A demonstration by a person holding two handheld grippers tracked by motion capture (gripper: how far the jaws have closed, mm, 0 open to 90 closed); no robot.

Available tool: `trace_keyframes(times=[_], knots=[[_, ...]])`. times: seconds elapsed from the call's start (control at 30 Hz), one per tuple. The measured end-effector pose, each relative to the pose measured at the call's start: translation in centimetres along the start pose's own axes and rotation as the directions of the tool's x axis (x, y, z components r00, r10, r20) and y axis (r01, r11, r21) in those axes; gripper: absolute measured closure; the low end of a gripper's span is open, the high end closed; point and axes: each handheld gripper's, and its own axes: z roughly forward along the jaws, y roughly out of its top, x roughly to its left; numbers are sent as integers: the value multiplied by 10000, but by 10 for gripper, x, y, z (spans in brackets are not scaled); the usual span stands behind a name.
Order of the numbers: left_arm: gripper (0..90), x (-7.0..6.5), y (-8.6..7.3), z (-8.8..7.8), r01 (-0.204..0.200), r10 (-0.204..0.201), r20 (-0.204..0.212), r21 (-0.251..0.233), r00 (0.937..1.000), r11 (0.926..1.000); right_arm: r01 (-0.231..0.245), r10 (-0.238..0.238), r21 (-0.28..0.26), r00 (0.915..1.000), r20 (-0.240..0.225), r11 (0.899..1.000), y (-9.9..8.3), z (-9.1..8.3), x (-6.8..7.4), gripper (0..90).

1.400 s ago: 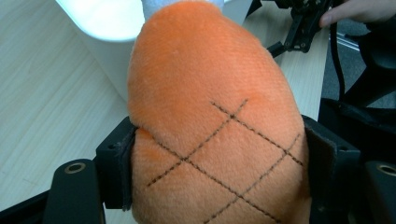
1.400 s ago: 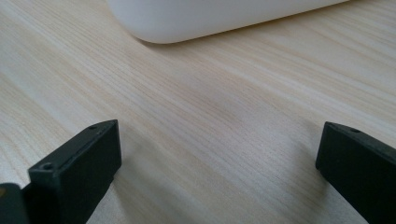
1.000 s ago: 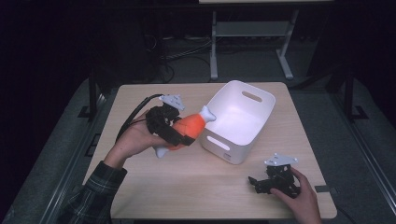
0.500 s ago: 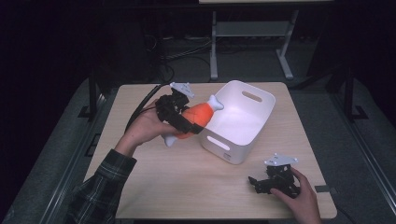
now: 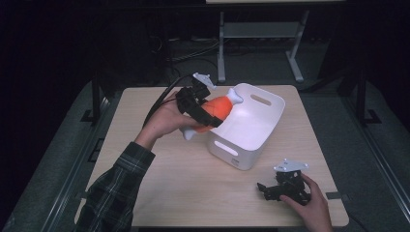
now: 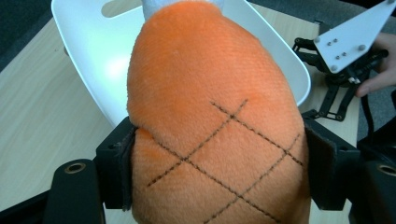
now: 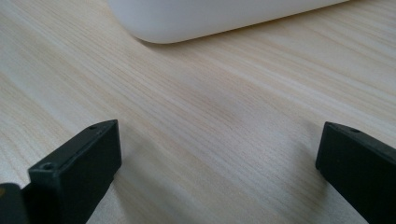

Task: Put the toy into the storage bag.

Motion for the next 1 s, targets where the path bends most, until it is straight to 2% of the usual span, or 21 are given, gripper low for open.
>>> trace_keyframes(times=[0.57, 1.0], knots=[[251, 18, 25, 20, 175, -176, -328, -11, 9993, 9998, -32, 32, 15, 10000, -3, 10000, 0, 0, 0, 0], [250, 32, 44, 40, 578, -587, -631, -160, 9963, 9982, -42, 42, -2, 10000, -19, 10000, 0, 0, 0, 0]])
